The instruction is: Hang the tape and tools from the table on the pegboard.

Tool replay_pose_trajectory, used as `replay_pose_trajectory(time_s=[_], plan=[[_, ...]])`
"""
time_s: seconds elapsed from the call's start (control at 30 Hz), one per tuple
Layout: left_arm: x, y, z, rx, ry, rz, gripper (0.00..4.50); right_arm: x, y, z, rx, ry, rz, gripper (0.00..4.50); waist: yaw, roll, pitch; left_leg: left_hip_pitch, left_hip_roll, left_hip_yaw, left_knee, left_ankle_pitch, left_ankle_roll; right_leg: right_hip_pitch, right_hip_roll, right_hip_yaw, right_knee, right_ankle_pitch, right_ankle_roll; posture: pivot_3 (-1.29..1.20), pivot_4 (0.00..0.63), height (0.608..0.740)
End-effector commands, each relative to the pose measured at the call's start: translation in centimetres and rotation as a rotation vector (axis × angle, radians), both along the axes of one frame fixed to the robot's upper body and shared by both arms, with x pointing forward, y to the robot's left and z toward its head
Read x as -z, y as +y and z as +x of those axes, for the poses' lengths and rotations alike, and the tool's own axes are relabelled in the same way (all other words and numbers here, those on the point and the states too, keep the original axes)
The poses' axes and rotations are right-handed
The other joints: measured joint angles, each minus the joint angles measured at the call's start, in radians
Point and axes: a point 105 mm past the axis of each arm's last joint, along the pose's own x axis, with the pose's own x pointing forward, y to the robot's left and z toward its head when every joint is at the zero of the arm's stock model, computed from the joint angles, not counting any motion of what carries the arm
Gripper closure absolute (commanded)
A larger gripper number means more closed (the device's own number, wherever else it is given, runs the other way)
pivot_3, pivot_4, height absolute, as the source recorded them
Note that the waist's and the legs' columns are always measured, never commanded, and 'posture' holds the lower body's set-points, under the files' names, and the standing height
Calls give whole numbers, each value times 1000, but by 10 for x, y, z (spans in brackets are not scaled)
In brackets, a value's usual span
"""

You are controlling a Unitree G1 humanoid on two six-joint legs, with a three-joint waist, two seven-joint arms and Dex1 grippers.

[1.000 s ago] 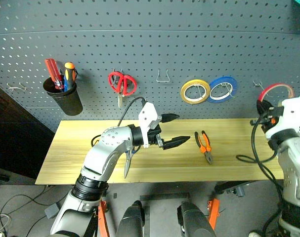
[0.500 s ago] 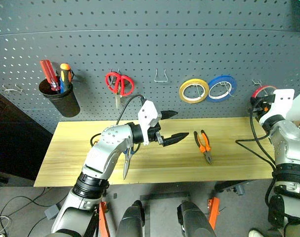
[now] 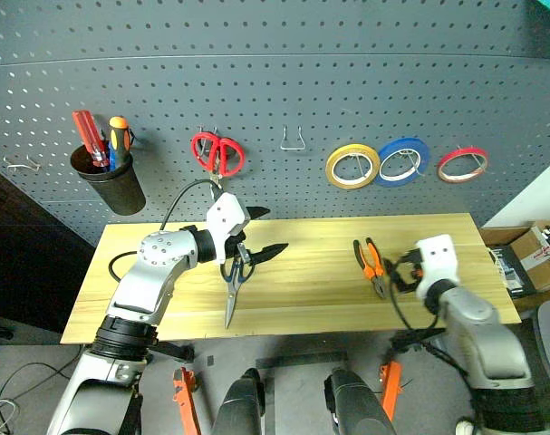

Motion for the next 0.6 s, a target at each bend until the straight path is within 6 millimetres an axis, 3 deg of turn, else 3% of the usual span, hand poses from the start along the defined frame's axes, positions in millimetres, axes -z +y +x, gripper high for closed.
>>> replay_pose_trajectory(time_s=[0.03,0.23,0.37,0.6], plan=[[7,5,-12,85,1,89,7,-3,14,9,64,25,17,26,-2,0,0,0,0,0,0,0,0,0,0,0,0,2,-2,-146,203,740],[9,8,-14,90,22,89,7,18,28,27,31,143,-76,26,3,-2,-1,0,0,1,0,1,1,-1,0,1,-1,4,-2,-139,205,740],[12,8,-15,86,18,101,7,34,16,43,46,186,-148,26,3,-2,-1,-1,0,2,-1,1,1,-2,0,1,-1,4,-2,-128,205,740],[13,6,-18,76,14,96,7,45,-1,62,73,215,-180,26,-1,-2,-1,-1,0,2,-1,1,2,-3,0,1,0,4,-2,-110,202,740]])
